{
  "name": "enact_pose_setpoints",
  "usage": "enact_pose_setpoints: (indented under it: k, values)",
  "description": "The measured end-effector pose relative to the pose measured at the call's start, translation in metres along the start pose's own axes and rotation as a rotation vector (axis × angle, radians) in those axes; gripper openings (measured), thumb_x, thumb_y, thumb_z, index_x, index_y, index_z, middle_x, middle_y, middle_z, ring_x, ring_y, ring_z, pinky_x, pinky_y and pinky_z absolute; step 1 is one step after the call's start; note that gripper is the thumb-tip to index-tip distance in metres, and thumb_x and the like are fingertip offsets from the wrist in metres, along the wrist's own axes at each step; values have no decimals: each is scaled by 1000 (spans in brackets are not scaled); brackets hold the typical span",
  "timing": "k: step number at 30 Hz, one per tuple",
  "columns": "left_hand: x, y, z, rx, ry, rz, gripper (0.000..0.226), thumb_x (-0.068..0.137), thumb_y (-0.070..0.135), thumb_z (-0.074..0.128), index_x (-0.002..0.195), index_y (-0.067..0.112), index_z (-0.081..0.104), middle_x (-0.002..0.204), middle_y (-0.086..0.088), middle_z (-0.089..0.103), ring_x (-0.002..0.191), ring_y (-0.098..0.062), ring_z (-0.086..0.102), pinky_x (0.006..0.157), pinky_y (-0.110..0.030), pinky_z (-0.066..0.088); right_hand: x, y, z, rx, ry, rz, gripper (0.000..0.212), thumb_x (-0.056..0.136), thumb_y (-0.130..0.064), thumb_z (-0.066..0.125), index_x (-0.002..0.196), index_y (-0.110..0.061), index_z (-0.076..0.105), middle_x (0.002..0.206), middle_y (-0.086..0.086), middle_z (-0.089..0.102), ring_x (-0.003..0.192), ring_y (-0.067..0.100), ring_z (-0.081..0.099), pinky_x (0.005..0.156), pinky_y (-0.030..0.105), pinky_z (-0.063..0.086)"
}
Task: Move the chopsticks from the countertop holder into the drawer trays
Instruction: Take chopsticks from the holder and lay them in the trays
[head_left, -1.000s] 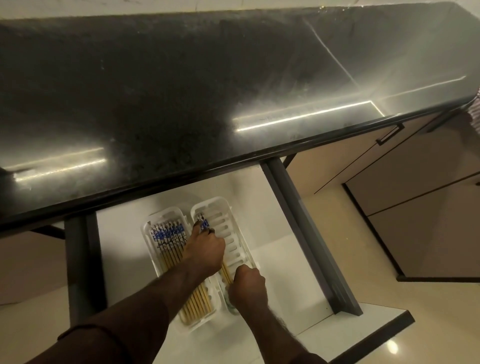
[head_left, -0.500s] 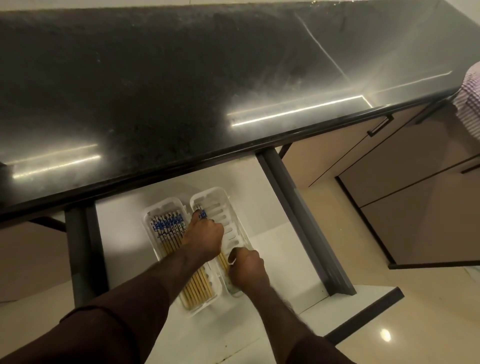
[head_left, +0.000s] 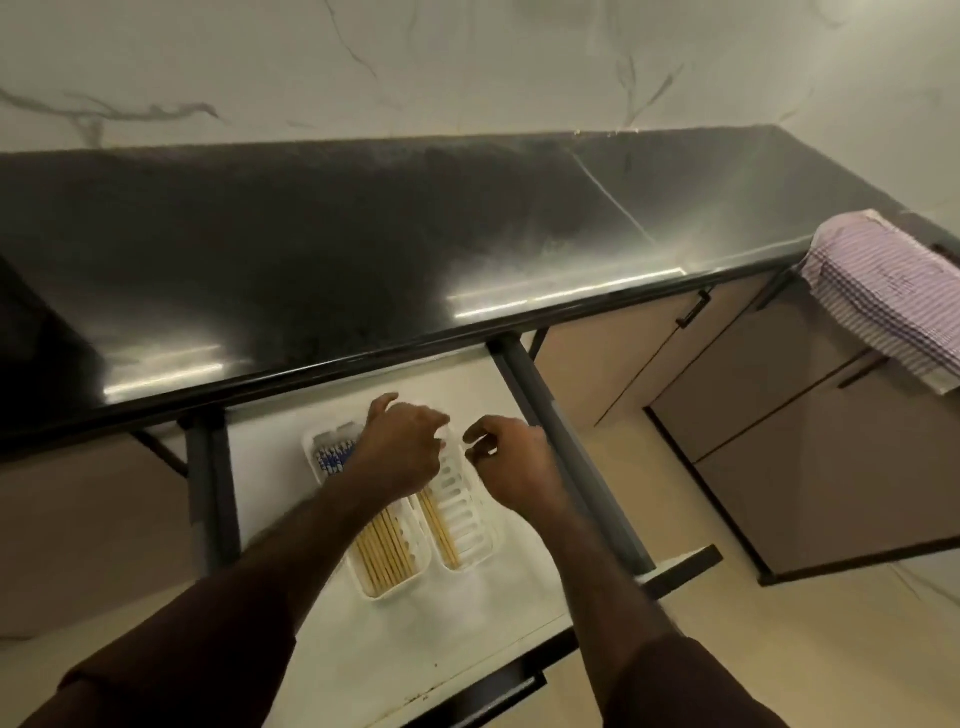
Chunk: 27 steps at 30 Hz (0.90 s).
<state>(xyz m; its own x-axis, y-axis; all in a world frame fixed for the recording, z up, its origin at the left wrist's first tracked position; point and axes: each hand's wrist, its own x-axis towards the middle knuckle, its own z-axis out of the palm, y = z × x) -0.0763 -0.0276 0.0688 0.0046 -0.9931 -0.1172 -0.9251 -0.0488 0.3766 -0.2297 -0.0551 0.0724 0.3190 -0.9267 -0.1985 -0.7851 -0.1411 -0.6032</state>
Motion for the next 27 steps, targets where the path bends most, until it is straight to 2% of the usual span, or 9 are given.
enact_pose_setpoints:
  k: [2,4,6,11,14,17,21,25,27]
  values:
    - [-20,9,-29,-65,100,-18,40,93,27,58,133,22,55,132,-1,62,123,-17,55,114,-42,32,-15,-24,-18,51,59,-83,25,86,-4,64,104,-20,71,93,-4,74,81,6,68,75,28,61]
    - [-40,18,-57,-155,196,-47,42,93,22,59,135,20,54,134,-3,60,125,-20,55,108,-39,40,-31,-49,-36,84,122,-171,20,88,-9,66,104,-19,72,96,-4,73,79,4,65,74,23,58]
    - [-63,26,-85,-216,310,-40,42,94,17,59,135,17,53,133,-4,61,122,-20,57,101,-34,42,-51,-74,-53,110,174,-247,17,90,-14,66,105,-18,72,95,-5,72,77,3,62,69,15,52]
    - [-118,21,-153,-227,623,4,35,89,14,64,125,14,64,117,-7,70,104,-16,68,94,-20,42,-76,-141,-78,135,252,-417,8,88,-20,68,94,-22,73,83,-12,67,82,9,65,76,23,50]
    - [-151,0,-187,-234,738,-27,32,87,16,67,119,14,68,110,-6,73,95,-14,70,94,-22,48,-88,-187,-77,157,268,-521,9,87,-22,69,95,-20,74,86,-11,71,79,3,65,76,20,50]
    - [-181,-33,-211,-264,826,-65,30,87,16,69,116,14,69,108,-6,74,93,-14,71,93,-30,53,-99,-235,-61,189,242,-602,10,86,-23,70,95,-20,74,87,-9,73,80,4,67,85,31,57]
    - [-222,-92,-238,-286,890,-146,31,86,18,70,117,15,69,108,-4,73,89,-6,67,88,-20,50,-104,-304,-20,209,188,-658,7,85,-25,72,91,-22,74,80,-12,71,77,5,67,84,39,58]
    - [-259,-169,-269,-304,919,-168,33,84,19,72,117,18,69,108,-3,74,92,-8,70,93,-30,54,-104,-371,26,190,134,-703,8,87,-24,72,94,-20,73,82,-12,69,75,2,67,78,28,59]
    - [-273,-209,-287,-279,908,-168,33,85,18,71,118,17,68,108,-2,74,89,-6,68,87,-22,53,-100,-402,50,185,125,-707,10,88,-23,71,97,-20,72,83,-12,69,73,-1,66,73,18,55]
